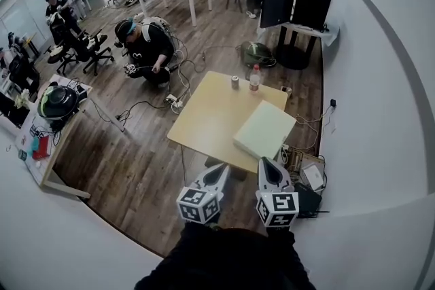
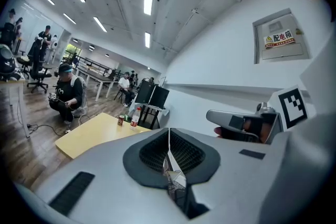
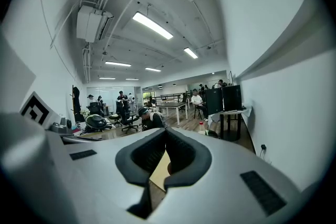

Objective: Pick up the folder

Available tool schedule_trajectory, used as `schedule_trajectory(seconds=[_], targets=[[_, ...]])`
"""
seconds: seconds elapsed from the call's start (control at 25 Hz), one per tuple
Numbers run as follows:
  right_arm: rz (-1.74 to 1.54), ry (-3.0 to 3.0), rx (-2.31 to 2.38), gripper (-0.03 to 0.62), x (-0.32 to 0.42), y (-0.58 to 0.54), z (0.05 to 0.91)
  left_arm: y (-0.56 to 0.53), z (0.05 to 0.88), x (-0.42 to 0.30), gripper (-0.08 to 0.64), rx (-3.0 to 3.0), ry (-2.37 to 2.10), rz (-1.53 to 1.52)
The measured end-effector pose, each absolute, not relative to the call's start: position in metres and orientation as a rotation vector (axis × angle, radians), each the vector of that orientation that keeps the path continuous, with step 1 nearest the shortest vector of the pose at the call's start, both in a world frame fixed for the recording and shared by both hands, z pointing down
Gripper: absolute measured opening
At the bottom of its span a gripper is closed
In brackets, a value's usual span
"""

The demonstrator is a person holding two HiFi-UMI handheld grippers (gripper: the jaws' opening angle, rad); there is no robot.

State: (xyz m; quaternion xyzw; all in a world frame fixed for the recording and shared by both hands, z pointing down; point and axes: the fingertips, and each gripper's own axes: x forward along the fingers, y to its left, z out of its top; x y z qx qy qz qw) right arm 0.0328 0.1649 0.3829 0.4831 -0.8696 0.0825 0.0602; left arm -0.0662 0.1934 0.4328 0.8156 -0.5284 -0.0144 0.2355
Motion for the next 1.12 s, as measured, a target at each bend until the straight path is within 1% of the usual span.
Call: schedule_trajectory(seconds=[0.32, 1.12], targets=[[0.275, -2.612, 1.437, 0.023, 0.013, 0.164, 0.395, 0.195, 0.442, -0.085, 0.040, 2.213, -1.446, -0.039], [0.402, -2.482, 1.407, 0.023, -0.039, 0.191, 0.456, 0.229, 0.502, -0.149, 0.040, 2.082, -1.397, -0.029]])
